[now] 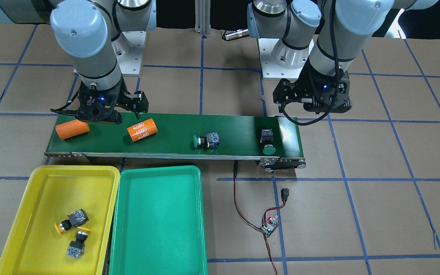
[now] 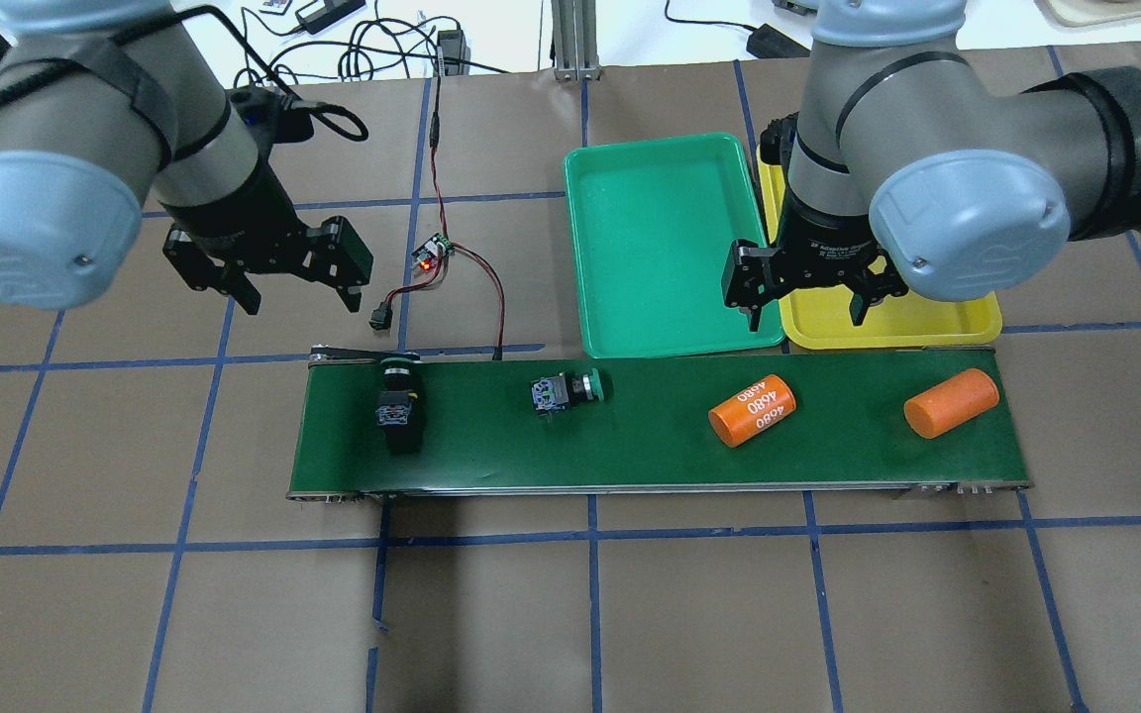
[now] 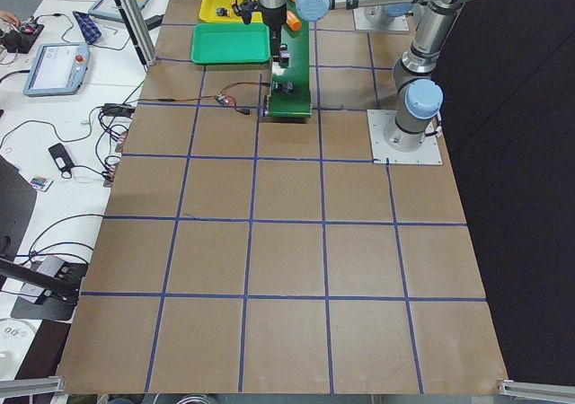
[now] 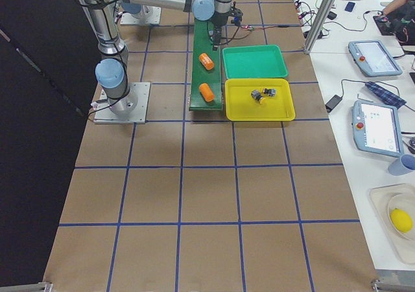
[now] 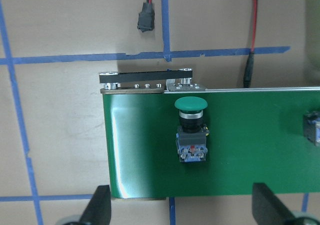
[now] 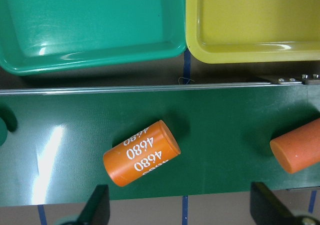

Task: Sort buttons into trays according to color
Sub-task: 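Raise the left gripper away while the right gripper moves toward the belt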

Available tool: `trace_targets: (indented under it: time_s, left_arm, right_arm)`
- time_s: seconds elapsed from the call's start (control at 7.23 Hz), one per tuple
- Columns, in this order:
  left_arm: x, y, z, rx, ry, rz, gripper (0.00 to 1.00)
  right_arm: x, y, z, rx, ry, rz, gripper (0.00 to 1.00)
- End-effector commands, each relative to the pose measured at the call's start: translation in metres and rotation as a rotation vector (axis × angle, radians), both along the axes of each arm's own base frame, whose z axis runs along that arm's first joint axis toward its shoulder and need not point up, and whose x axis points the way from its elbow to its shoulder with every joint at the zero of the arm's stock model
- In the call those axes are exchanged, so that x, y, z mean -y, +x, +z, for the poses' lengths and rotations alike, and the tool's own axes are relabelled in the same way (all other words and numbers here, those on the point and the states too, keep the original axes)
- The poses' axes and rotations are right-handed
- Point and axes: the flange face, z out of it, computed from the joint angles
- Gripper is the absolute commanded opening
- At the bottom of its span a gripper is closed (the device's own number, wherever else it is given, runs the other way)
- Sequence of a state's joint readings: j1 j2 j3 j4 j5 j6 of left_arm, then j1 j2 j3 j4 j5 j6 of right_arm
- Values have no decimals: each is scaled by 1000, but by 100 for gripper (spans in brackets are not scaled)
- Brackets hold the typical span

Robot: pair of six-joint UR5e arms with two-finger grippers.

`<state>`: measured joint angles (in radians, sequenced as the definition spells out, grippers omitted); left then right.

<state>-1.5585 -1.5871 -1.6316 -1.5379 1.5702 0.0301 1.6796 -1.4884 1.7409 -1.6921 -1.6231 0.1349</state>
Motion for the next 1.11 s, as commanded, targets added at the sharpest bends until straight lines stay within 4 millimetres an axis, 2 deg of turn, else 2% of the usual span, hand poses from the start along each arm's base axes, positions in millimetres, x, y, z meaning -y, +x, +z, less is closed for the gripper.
trace_targets:
  time_s: [0.0, 0.14, 0.28, 0.55, 0.97]
  left_arm:
    - [14, 10, 54, -4, -53, 13, 100]
    - [7, 10, 68, -2, -73, 13, 100]
    - [9, 13, 59, 4, -34, 18, 100]
    - [22, 16, 50, -3, -27, 33, 100]
    - [26, 31, 50, 2, -26, 57, 100]
  right_arm:
    - [-5, 9, -19, 7, -31, 16, 100]
    - [-11, 19, -26, 2, -34, -9, 100]
    - [-15, 26, -26, -11, -42, -127, 100]
    - [-17, 43, -23, 95, -19, -435, 100]
    - [-21, 45, -14, 82, -38, -690, 100]
